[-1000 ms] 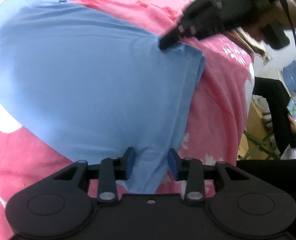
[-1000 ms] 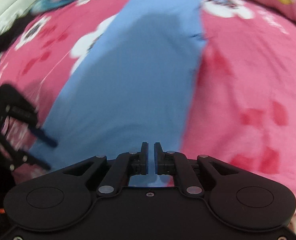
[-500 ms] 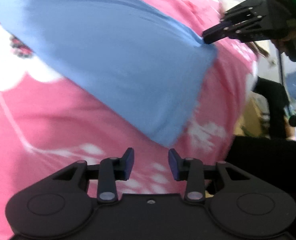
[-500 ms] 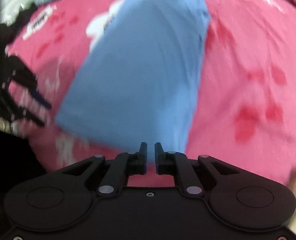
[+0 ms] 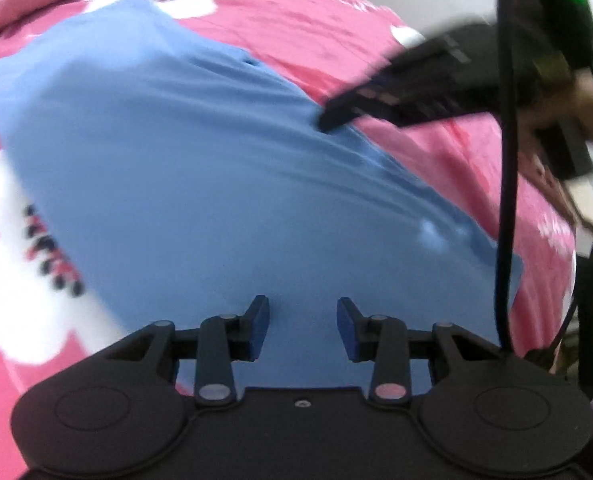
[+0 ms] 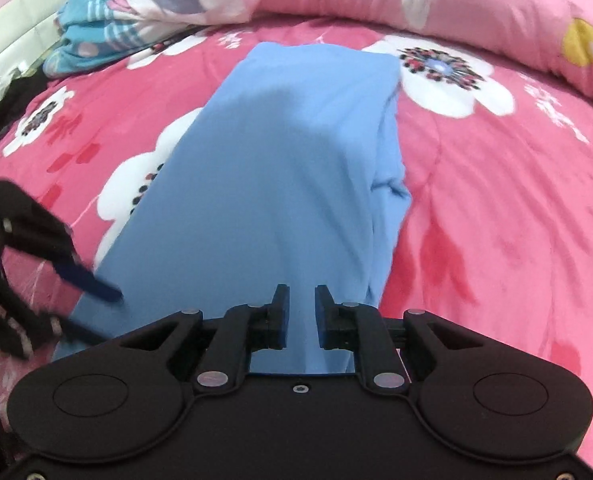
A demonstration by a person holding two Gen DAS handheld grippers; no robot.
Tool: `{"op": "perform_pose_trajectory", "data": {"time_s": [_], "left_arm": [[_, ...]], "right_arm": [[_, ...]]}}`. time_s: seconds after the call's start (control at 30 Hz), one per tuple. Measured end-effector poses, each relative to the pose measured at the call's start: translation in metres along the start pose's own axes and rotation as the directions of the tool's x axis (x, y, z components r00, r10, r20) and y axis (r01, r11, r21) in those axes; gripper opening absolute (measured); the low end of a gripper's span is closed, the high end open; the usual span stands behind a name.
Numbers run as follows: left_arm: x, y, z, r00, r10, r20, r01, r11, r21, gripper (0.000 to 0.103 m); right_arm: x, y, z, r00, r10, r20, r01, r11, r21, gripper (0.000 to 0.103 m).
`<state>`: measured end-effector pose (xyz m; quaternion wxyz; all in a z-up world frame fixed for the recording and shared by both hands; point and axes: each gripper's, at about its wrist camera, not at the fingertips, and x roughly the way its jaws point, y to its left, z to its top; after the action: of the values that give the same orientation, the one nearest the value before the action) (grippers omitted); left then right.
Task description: Fold clothes
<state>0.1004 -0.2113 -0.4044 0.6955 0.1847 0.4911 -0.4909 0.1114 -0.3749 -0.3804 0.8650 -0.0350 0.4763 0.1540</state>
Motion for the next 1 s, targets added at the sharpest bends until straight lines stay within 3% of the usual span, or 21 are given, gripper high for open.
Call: {"op": "perform_pose_trajectory", "data": {"time_s": [0.13, 0.33, 0.4, 0.5, 0.67, 0.83, 0.93, 1.0], "left_arm": [[0.003, -0.003, -0.008, 1.000, -0.009, 0.024, 0.008, 0.999, 0.037, 0.041], [0.001, 0.006, -0.010, 0.999, -0.039, 0.024, 0.038, 0.999, 0.014, 0.041], [-0.002, 0.007, -0.010, 0.999, -0.042, 0.025, 0.042, 0.999, 0.008, 0.042], [-0.002, 0.005, -0.010, 0.999, -0.044, 0.026, 0.044, 0.999, 0.001, 0.042], [-0.003, 0.003, -0.010, 0.998, -0.051, 0.026, 0.051, 0.999, 0.002, 0.042], [-0.001, 0.003, -0.009, 0.998, -0.057, 0.029, 0.057, 0.998, 0.004, 0.042], [0.000, 0.003, -0.009, 0.998, -0.059, 0.032, 0.059, 0.998, 0.002, 0.042], [0.001, 0.002, -0.008, 0.998, -0.060, 0.034, 0.060, 0.998, -0.002, 0.042]], "right_arm": [[0.021, 0.008, 0.000, 0.998, 0.035, -0.061, -0.041, 0.993, -0.106, 0.013], [0.016, -0.022, -0.011, 0.993, -0.049, -0.109, 0.035, 0.990, -0.134, 0.013], [0.013, -0.031, -0.008, 0.989, -0.086, -0.119, 0.071, 0.989, -0.127, 0.022], [0.008, -0.040, 0.003, 0.991, -0.095, -0.096, 0.087, 0.993, -0.085, 0.022], [0.024, -0.036, 0.032, 0.999, -0.035, -0.029, 0.034, 0.998, -0.052, 0.022], [0.046, -0.042, 0.043, 0.999, -0.030, -0.038, 0.028, 0.999, -0.033, 0.022], [0.055, -0.047, 0.043, 0.998, -0.025, -0.062, 0.024, 0.999, -0.026, 0.016], [0.055, -0.051, 0.044, 0.998, -0.006, -0.060, 0.006, 1.000, -0.010, 0.005]]}}
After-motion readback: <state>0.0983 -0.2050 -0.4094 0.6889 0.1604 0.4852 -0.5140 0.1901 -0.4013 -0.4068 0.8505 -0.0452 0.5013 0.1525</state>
